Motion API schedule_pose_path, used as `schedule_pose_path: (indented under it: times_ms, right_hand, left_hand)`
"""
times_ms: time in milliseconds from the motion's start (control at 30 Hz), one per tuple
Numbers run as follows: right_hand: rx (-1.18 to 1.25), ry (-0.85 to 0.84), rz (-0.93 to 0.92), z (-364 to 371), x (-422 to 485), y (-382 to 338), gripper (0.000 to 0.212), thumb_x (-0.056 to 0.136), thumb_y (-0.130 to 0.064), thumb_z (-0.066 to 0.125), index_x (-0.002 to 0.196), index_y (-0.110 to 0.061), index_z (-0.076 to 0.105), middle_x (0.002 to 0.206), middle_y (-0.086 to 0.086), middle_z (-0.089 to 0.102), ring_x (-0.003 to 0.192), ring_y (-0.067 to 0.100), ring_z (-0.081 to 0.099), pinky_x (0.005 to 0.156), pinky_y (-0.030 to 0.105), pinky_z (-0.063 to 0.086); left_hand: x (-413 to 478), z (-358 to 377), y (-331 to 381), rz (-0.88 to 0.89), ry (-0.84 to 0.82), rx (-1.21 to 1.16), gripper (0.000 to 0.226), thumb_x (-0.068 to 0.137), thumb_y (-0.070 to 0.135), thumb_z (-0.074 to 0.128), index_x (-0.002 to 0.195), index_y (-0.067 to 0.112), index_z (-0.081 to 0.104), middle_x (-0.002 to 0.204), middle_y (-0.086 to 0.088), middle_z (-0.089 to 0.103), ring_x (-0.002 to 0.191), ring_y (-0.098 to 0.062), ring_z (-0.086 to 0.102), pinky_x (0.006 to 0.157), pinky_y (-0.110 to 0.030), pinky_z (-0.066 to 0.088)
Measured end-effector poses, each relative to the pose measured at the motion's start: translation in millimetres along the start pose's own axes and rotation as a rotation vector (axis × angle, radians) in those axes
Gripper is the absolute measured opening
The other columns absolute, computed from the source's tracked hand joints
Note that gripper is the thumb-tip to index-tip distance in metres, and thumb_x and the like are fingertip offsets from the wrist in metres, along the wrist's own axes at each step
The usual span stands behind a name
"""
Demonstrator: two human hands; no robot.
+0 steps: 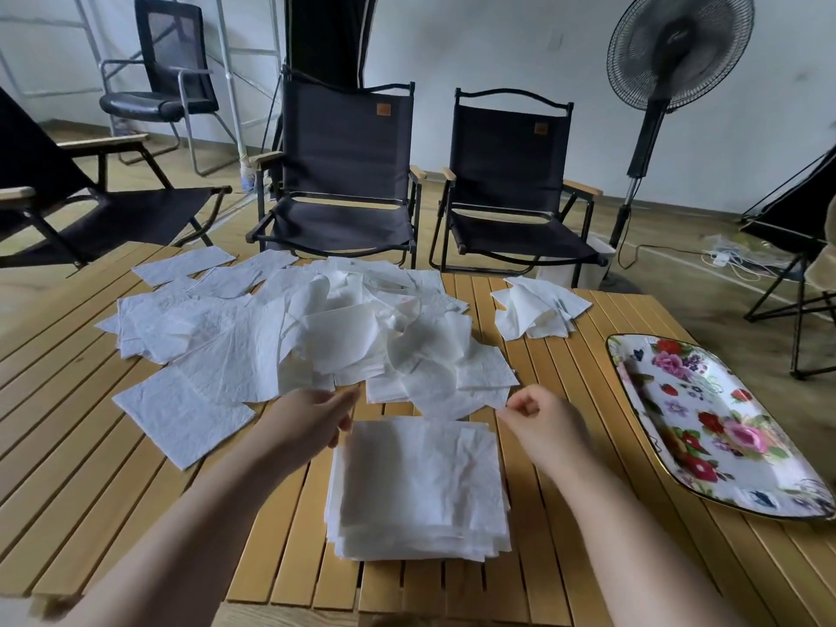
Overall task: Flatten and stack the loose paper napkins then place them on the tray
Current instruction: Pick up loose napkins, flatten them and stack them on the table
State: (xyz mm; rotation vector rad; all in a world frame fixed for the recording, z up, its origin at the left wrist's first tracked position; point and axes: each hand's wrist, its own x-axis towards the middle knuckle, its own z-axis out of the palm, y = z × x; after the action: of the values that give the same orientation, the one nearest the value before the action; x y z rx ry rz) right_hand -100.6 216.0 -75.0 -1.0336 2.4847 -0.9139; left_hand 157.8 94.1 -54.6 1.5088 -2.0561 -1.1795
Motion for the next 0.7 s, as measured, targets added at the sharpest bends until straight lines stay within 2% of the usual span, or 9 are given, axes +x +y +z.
schedule_pose_path:
  times_ms: [67, 133, 233, 333, 433, 533, 567, 633, 700]
  right_hand:
    - [-0.043, -0.008, -0.008, 10.4, 12.7, 7.6, 0.021, 0.090, -0.033, 0.073, 0.109, -0.027, 0.066, 0.106, -0.010, 0.065, 0.094, 0.011, 0.061, 0.063, 0.021, 0.043]
    - [-0.063, -0.016, -0.023, 20.1, 24.2, 12.9, 0.027, 0.089, -0.029, 0.075, 0.114, -0.026, 0.068, 0.113, -0.006, 0.061, 0.097, 0.013, 0.060, 0.070, 0.023, 0.047]
    - [-0.112, 0.032, -0.022, 31.5, 33.6, 9.9, 0.006, 0.091, -0.029, 0.073, 0.094, -0.027, 0.069, 0.107, -0.005, 0.057, 0.089, 0.014, 0.061, 0.072, 0.030, 0.056]
    - [-0.166, 0.043, -0.041, 35.7, 35.3, 5.4, 0.016, 0.095, -0.030, 0.066, 0.080, -0.026, 0.063, 0.101, -0.005, 0.056, 0.079, 0.010, 0.057, 0.062, 0.024, 0.052]
    - [-0.056, 0.109, -0.153, 28.4, 31.2, -1.2, 0.012, 0.095, -0.023, 0.065, 0.085, -0.023, 0.060, 0.091, -0.008, 0.061, 0.078, 0.006, 0.059, 0.056, 0.018, 0.043]
    - [0.102, 0.251, -0.243, 13.0, 24.8, -12.7, 0.007, 0.095, -0.016, 0.066, 0.090, -0.018, 0.060, 0.084, -0.006, 0.067, 0.074, 0.007, 0.064, 0.055, 0.023, 0.053]
    - [0.130, 0.291, -0.261, 8.3, 23.0, -16.3, 0.006, 0.094, -0.014, 0.066, 0.093, -0.018, 0.061, 0.086, -0.004, 0.069, 0.075, 0.010, 0.066, 0.056, 0.024, 0.054]
    - [0.141, 0.325, -0.280, 1.5, 19.0, -20.3, 0.009, 0.093, -0.009, 0.067, 0.099, -0.016, 0.064, 0.094, 0.001, 0.071, 0.082, 0.013, 0.067, 0.057, 0.016, 0.048]
    - [0.119, 0.319, -0.302, -4.8, 14.7, -23.8, 0.015, 0.093, -0.006, 0.067, 0.105, -0.014, 0.069, 0.101, 0.003, 0.071, 0.090, 0.015, 0.065, 0.061, 0.010, 0.042]
  left_hand:
    - [6.8, 0.4, -5.5, 0.004, 0.019, -0.030, 0.048, 0.100, 0.047, 0.048, 0.074, 0.013, 0.071, 0.062, -0.001, 0.065, 0.052, -0.015, 0.049, 0.061, -0.028, 0.041]
    - [12.5, 0.9, -12.4, 0.007, 0.010, -0.008, 0.044, 0.100, 0.045, 0.048, 0.076, 0.016, 0.071, 0.064, -0.001, 0.067, 0.053, -0.015, 0.050, 0.062, -0.027, 0.041]
    - [22.2, 0.0, -16.9, 0.005, 0.015, 0.024, 0.040, 0.100, 0.042, 0.049, 0.077, 0.018, 0.071, 0.065, 0.000, 0.068, 0.052, -0.014, 0.051, 0.060, -0.027, 0.041]
    - [27.4, 0.1, -17.0, 0.013, 0.017, 0.035, 0.035, 0.100, 0.038, 0.051, 0.078, 0.018, 0.071, 0.068, -0.001, 0.069, 0.054, -0.015, 0.051, 0.058, -0.026, 0.040]
    - [27.7, 1.7, -14.2, 0.032, 0.030, 0.010, 0.033, 0.099, 0.036, 0.052, 0.079, 0.019, 0.071, 0.072, -0.004, 0.071, 0.056, -0.017, 0.052, 0.060, -0.028, 0.041]
    - [24.9, 3.4, -10.6, 0.068, 0.036, -0.007, 0.032, 0.100, 0.036, 0.051, 0.081, 0.020, 0.071, 0.076, -0.004, 0.072, 0.060, -0.018, 0.055, 0.062, -0.029, 0.044]
    - [23.7, 3.9, -9.4, 0.077, 0.038, -0.022, 0.031, 0.101, 0.035, 0.051, 0.082, 0.020, 0.071, 0.076, -0.004, 0.072, 0.062, -0.018, 0.056, 0.063, -0.029, 0.045]
    - [20.4, 3.4, -6.3, 0.088, 0.042, -0.041, 0.029, 0.101, 0.032, 0.051, 0.083, 0.020, 0.071, 0.077, -0.003, 0.072, 0.064, -0.021, 0.057, 0.064, -0.030, 0.045]
    - [17.5, 2.5, -3.7, 0.110, 0.046, -0.035, 0.028, 0.100, 0.031, 0.052, 0.083, 0.018, 0.072, 0.079, -0.006, 0.072, 0.067, -0.030, 0.060, 0.065, -0.032, 0.047]
